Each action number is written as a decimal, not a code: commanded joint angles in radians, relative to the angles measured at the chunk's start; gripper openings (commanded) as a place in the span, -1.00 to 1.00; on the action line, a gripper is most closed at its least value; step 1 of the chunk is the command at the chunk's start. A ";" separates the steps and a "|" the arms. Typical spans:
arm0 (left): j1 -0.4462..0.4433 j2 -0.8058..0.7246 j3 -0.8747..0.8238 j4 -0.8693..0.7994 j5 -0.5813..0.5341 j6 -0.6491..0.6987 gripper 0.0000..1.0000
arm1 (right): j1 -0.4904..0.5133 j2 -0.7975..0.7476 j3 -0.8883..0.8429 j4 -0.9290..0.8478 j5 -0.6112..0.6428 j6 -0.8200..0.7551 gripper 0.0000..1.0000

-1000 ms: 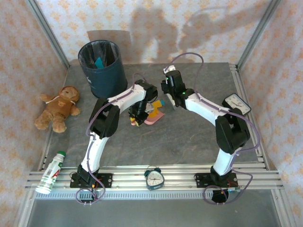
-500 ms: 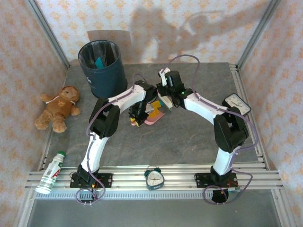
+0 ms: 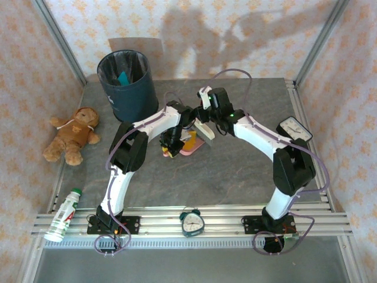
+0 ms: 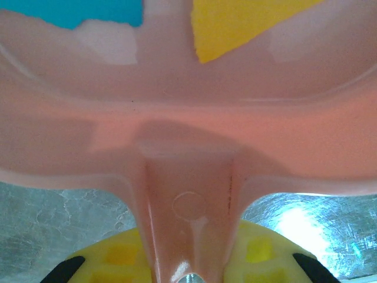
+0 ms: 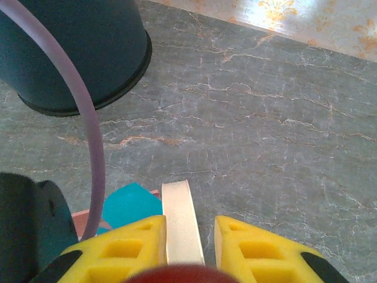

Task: Sweep away the paper scraps from the table

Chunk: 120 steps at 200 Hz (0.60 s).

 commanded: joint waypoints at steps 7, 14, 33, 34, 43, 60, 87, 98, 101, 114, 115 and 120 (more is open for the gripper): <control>0.001 -0.056 -0.027 -0.003 -0.028 0.036 -1.00 | -0.001 -0.079 -0.026 -0.025 -0.028 0.018 -1.00; -0.003 -0.059 -0.030 -0.002 -0.027 0.041 -1.00 | -0.001 -0.089 -0.031 -0.025 -0.034 0.019 -1.00; -0.006 -0.066 -0.043 0.001 -0.023 0.051 -1.00 | 0.000 -0.107 -0.039 -0.037 -0.031 0.020 -1.00; -0.006 -0.066 -0.043 0.001 -0.023 0.052 -1.00 | 0.000 -0.108 -0.040 -0.038 -0.030 0.019 -1.00; -0.008 -0.069 -0.047 0.002 -0.022 0.054 -1.00 | 0.000 -0.114 -0.042 -0.045 -0.019 0.020 -1.00; -0.014 -0.073 -0.054 0.008 -0.016 0.064 -1.00 | 0.000 -0.125 -0.051 -0.048 0.015 0.022 -1.00; -0.026 -0.082 -0.069 0.014 -0.001 0.086 -1.00 | -0.006 -0.148 -0.078 -0.017 0.093 0.050 -1.00; -0.032 -0.082 -0.072 0.017 0.001 0.091 -1.00 | -0.017 -0.151 -0.082 -0.010 0.099 0.065 -1.00; -0.033 -0.082 -0.073 0.016 0.002 0.092 -1.00 | -0.020 -0.149 -0.082 -0.010 0.096 0.069 -1.00; -0.034 -0.081 -0.074 0.019 0.005 0.096 -1.00 | -0.031 -0.145 -0.075 -0.020 0.088 0.077 -1.00; -0.034 -0.082 -0.075 0.019 0.007 0.096 -1.00 | -0.032 -0.144 -0.075 -0.021 0.089 0.077 -1.00; -0.036 -0.083 -0.074 0.018 0.013 0.102 -1.00 | -0.035 -0.141 -0.074 -0.021 0.091 0.077 -1.00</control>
